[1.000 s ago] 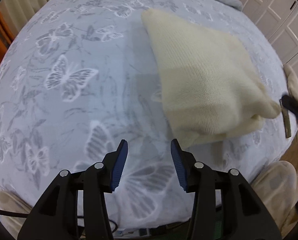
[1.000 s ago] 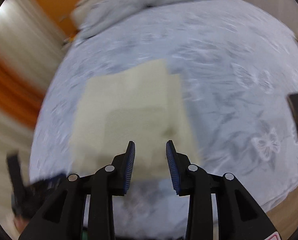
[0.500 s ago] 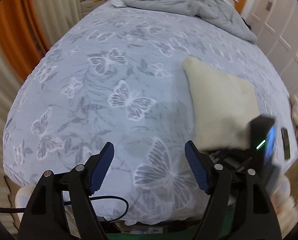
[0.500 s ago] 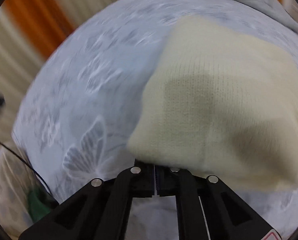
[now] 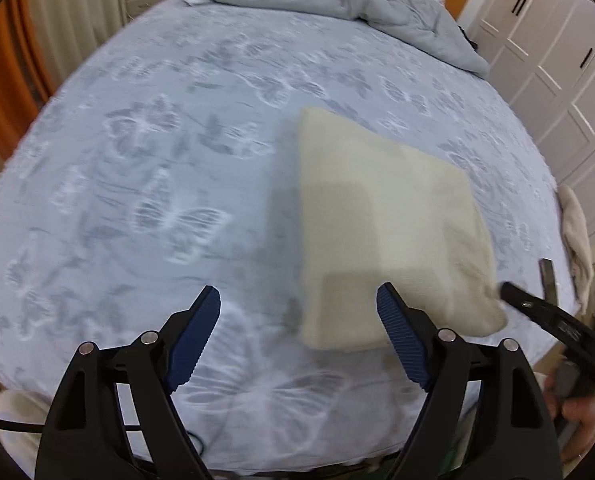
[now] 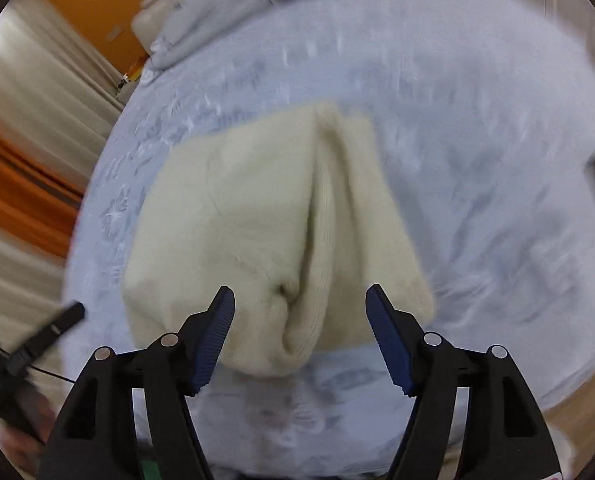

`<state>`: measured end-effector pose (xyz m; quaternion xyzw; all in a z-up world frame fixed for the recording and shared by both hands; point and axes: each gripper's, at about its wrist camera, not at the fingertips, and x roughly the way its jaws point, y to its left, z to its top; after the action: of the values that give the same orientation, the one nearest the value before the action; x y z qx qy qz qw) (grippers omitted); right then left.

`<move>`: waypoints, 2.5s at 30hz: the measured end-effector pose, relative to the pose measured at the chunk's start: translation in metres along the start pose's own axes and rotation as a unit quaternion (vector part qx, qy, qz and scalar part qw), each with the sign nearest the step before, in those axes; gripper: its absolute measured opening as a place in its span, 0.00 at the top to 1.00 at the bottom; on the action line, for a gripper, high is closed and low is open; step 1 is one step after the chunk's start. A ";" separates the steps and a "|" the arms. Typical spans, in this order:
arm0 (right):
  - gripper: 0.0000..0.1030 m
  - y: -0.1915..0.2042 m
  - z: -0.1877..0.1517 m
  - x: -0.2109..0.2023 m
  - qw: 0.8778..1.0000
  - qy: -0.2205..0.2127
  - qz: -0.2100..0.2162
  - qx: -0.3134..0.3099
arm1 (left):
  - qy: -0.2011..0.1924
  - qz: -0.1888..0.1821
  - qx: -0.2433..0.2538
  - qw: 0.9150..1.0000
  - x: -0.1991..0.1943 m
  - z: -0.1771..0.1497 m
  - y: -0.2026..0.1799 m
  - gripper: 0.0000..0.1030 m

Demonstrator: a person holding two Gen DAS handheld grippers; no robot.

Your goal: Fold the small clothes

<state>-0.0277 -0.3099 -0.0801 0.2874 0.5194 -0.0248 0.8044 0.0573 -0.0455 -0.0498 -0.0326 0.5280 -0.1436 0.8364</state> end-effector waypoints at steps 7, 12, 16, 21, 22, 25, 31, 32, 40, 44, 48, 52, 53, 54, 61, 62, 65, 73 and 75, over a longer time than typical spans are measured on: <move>0.82 0.011 0.024 0.024 0.995 -0.001 0.097 0.030 | 0.013 -0.003 0.016 1.000 0.006 -0.002 -0.018 0.24; 0.81 0.006 0.036 -0.023 0.996 -0.067 -0.002 -0.058 | 0.014 -0.001 0.021 1.000 0.013 0.002 -0.017 0.24; 0.76 -0.038 0.026 0.036 0.997 0.034 -0.049 -0.042 | 0.039 0.005 0.023 0.999 0.036 -0.001 -0.024 0.24; 0.66 -0.023 0.033 -0.028 0.996 -0.047 -0.070 -0.026 | 0.031 0.005 0.035 0.999 0.033 0.001 -0.029 0.24; 0.66 -0.016 0.032 -0.039 0.995 -0.066 -0.073 -0.030 | 0.031 0.008 0.038 0.999 0.032 0.002 -0.029 0.24; 0.70 0.026 0.036 -0.061 0.993 -0.073 -0.011 -0.088 | 0.030 0.022 0.037 0.999 0.030 0.004 -0.024 0.24; 0.71 0.081 0.024 0.048 0.989 0.058 0.041 -0.133 | 0.030 0.029 -0.002 0.999 0.017 0.000 0.006 0.23; 0.71 0.080 0.024 0.074 0.987 0.083 0.028 -0.133 | 0.030 0.031 -0.003 0.999 0.015 -0.001 0.009 0.23; 0.75 0.046 0.040 0.004 0.996 0.005 0.021 -0.090 | 0.018 -0.004 -0.014 1.000 0.009 0.015 0.001 0.23; 0.79 0.001 0.044 -0.011 0.996 -0.011 -0.056 -0.065 | 0.016 -0.030 -0.004 0.999 0.021 0.024 -0.032 0.22; 0.75 -0.033 0.034 0.035 0.987 0.062 -0.127 -0.070 | 0.031 0.001 0.055 0.998 0.053 0.020 -0.074 0.19; 0.61 -0.022 0.046 -0.005 0.995 -0.006 -0.082 -0.048 | 0.033 0.009 0.069 0.997 0.060 0.014 -0.084 0.18; 0.42 -0.022 0.050 -0.010 0.995 -0.019 -0.084 -0.045 | 0.036 0.004 0.063 0.997 0.061 0.014 -0.084 0.18; 0.33 -0.024 0.053 -0.012 0.995 -0.026 -0.088 -0.044 | 0.039 -0.001 0.057 0.998 0.063 0.015 -0.083 0.17; 0.18 -0.071 0.059 0.041 0.998 0.047 -0.037 0.013 | 0.081 -0.013 -0.012 0.997 0.097 0.026 -0.067 0.09; 0.16 -0.078 0.054 0.052 0.998 0.057 -0.006 0.033 | 0.091 -0.012 -0.015 0.996 0.106 0.026 -0.065 0.09; 0.05 -0.085 0.044 0.062 0.997 0.043 0.032 0.054 | 0.097 -0.015 -0.019 0.995 0.119 0.026 -0.064 0.04; 0.34 -0.072 0.044 0.069 0.998 0.026 0.046 0.030 | 0.109 -0.037 -0.028 0.993 0.134 0.031 -0.060 0.04; 0.46 -0.065 0.045 0.065 0.995 0.028 0.083 0.058 | 0.116 -0.041 -0.019 0.992 0.131 0.034 -0.062 0.12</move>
<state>0.0168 -0.3692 -0.1504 0.3760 0.5135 0.0199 0.7711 0.1278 -0.1439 -0.1365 -0.0531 0.6224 -0.1706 0.7620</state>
